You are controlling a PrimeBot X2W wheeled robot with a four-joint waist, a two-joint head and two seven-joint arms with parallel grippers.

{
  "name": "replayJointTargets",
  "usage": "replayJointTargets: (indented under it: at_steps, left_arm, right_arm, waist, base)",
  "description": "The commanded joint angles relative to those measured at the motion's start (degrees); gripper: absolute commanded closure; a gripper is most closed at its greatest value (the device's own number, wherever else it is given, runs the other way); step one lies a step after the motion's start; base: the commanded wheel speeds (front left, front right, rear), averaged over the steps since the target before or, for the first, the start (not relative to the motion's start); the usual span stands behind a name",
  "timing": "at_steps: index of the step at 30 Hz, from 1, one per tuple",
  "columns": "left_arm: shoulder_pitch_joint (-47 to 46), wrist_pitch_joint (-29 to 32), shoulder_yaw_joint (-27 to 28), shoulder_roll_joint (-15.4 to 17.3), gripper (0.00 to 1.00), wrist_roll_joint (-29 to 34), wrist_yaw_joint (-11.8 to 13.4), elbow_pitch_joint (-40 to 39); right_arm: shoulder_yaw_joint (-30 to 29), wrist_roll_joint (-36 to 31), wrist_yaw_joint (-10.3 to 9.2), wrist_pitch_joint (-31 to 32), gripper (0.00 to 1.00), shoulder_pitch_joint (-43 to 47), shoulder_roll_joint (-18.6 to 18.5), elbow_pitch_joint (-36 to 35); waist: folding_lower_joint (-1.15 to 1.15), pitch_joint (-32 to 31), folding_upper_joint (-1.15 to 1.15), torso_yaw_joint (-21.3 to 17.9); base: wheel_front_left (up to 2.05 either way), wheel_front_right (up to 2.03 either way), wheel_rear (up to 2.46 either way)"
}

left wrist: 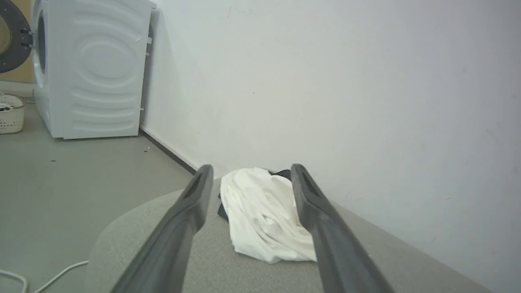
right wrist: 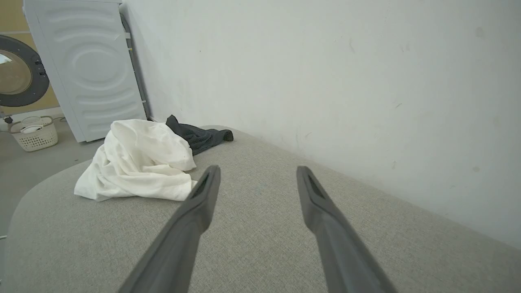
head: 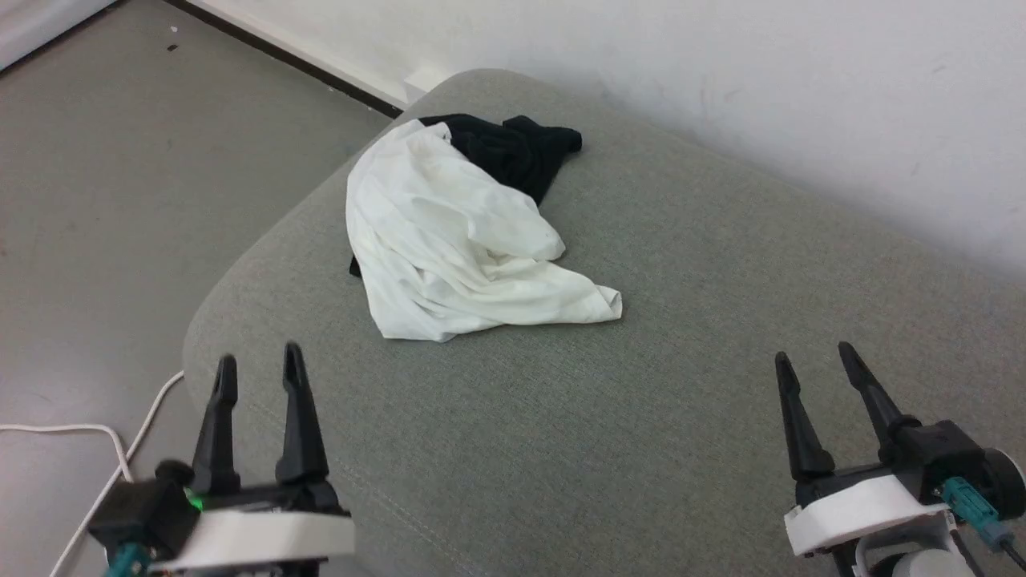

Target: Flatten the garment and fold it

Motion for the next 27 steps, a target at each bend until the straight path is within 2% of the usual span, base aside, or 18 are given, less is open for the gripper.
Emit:
replayJointTargets:
  at_steps: [1, 5, 10, 12, 15, 16, 23, 27]
  left_arm:
    - [-3.3, 1.3, -0.2, 0.9, 0.0, -0.5, -0.8, -2.0]
    - [-12.6, 8.1, 0.1, 4.6, 0.0, -0.7, -1.9, -4.9]
    - [-26.9, 18.2, 1.6, 10.3, 0.0, -0.4, -2.4, -2.4]
    - [-32.8, 21.7, 1.7, 13.0, 0.0, -0.1, -3.4, 0.1]
    - [-40.9, 25.9, 2.2, 14.9, 0.0, -2.1, -4.6, 5.9]
    - [-40.9, 25.9, 2.2, 14.9, 0.0, -2.1, -4.6, 5.9]
    - [-53.1, 34.6, 1.3, 20.6, 0.0, -3.6, -8.4, 20.7]
    - [-57.3, 38.7, 1.2, 22.5, 0.0, -5.9, -9.9, 26.6]
  right_arm:
    - [-0.4, -0.5, -0.04, 0.4, 0.0, -0.7, 0.1, -0.9]
    - [-1.5, -1.4, -0.04, 1.3, 0.0, -1.1, 0.1, -2.9]
    - [-2.2, -2.6, -0.04, 2.6, 0.0, -1.4, 0.1, -5.6]
    - [-2.3, -3.2, -0.04, 3.1, 0.0, -1.6, 0.1, -6.7]
    - [-2.5, -4.0, -0.04, 4.0, 0.0, -1.8, 0.1, -8.3]
    - [-2.5, -4.0, -0.04, 4.0, 0.0, -1.8, 0.1, -8.3]
    - [-1.6, -5.7, -0.04, 6.4, 0.0, -2.7, 0.1, -12.2]
    - [-1.0, -6.8, -0.04, 7.9, 0.0, -3.4, 0.1, -14.8]
  waist:
    - [0.0, 1.5, 0.0, -0.7]
    - [0.0, 3.4, 0.0, -1.5]
    - [0.0, 6.0, 0.0, -3.3]
    - [0.0, 7.2, 0.0, -4.3]
    - [0.0, 8.8, 0.0, -5.6]
    - [0.0, 8.8, 0.0, -5.6]
    - [0.0, 13.2, 0.0, -9.8]
    - [0.0, 16.2, 0.0, -12.1]
  base:
    - [0.0, 0.0, 0.0]
    - [0.0, 0.0, 0.0]
    - [0.0, 0.0, 0.0]
    - [0.0, 0.0, 0.0]
    - [0.0, 0.0, 0.0]
    - [0.0, 0.0, 0.0]
    - [0.0, 0.0, 0.0]
    - [0.0, 0.0, 0.0]
